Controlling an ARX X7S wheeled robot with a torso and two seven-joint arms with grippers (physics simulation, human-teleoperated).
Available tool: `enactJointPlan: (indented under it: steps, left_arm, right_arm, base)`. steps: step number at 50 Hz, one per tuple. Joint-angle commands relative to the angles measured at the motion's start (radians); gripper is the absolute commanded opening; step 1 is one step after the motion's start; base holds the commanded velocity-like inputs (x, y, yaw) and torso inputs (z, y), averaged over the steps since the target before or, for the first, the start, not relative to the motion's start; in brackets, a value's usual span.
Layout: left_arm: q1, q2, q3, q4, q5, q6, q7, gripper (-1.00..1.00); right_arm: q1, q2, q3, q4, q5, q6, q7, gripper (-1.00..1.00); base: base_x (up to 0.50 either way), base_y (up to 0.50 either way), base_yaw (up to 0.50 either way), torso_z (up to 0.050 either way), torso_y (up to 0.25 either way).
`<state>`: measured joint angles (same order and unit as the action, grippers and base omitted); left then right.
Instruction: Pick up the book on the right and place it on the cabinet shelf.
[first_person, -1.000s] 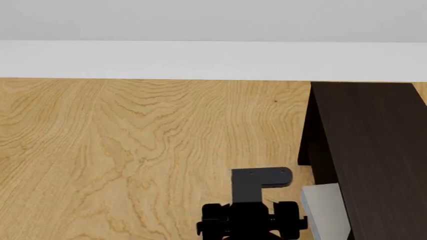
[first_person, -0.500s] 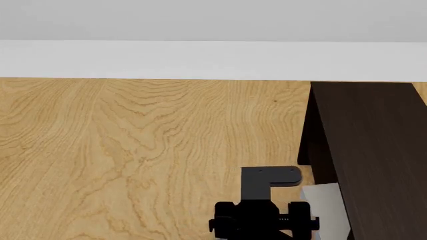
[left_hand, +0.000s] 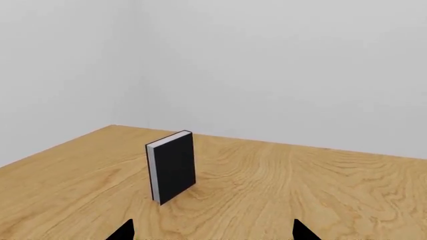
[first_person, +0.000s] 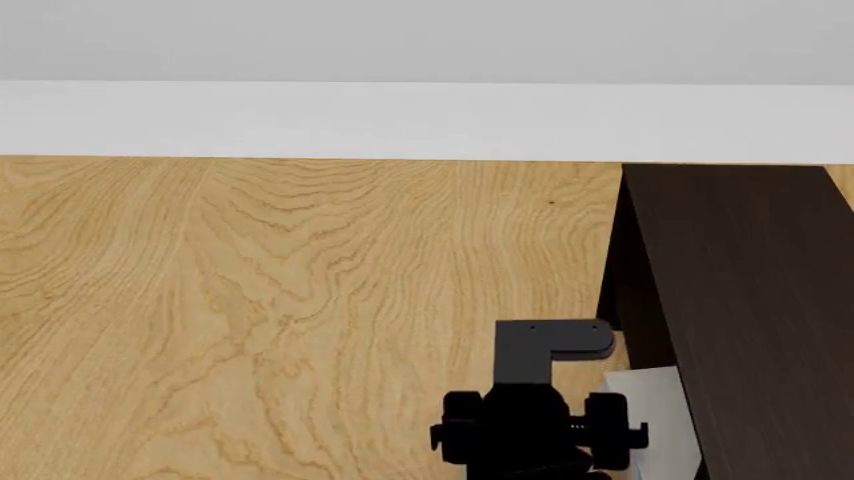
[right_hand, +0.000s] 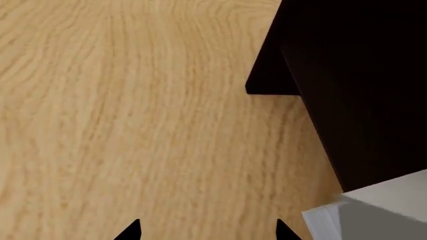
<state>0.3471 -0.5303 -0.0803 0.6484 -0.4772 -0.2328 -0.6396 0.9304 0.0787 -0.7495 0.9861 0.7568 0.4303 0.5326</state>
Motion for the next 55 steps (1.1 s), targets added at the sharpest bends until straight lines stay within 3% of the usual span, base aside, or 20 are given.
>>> enactJointPlan:
  steps: [1, 20, 55]
  left_arm:
    - [0.001, 0.001, 0.003, -0.007, 0.004, 0.006, 0.002, 1.00]
    - [-0.008, -0.008, 0.003, 0.025, -0.015, -0.033, -0.019, 1.00]
    - [-0.013, 0.000, 0.016, -0.014, -0.007, -0.004, -0.002, 1.00]
  right_arm:
    - [0.057, -0.021, -0.007, 0.176, -0.044, -0.059, -0.013, 1.00]
    - [0.071, -0.024, 0.013, 0.276, -0.037, -0.103, -0.021, 1.00]
    - [-0.015, 0.159, 0.037, -0.032, 0.004, 0.066, 0.180, 1.00]
  base:
    - [0.00, 0.00, -0.01, 0.000, 0.000]
    - [0.00, 0.00, 0.00, -0.001, 0.000]
    - [0.00, 0.00, -0.01, 0.000, 0.000]
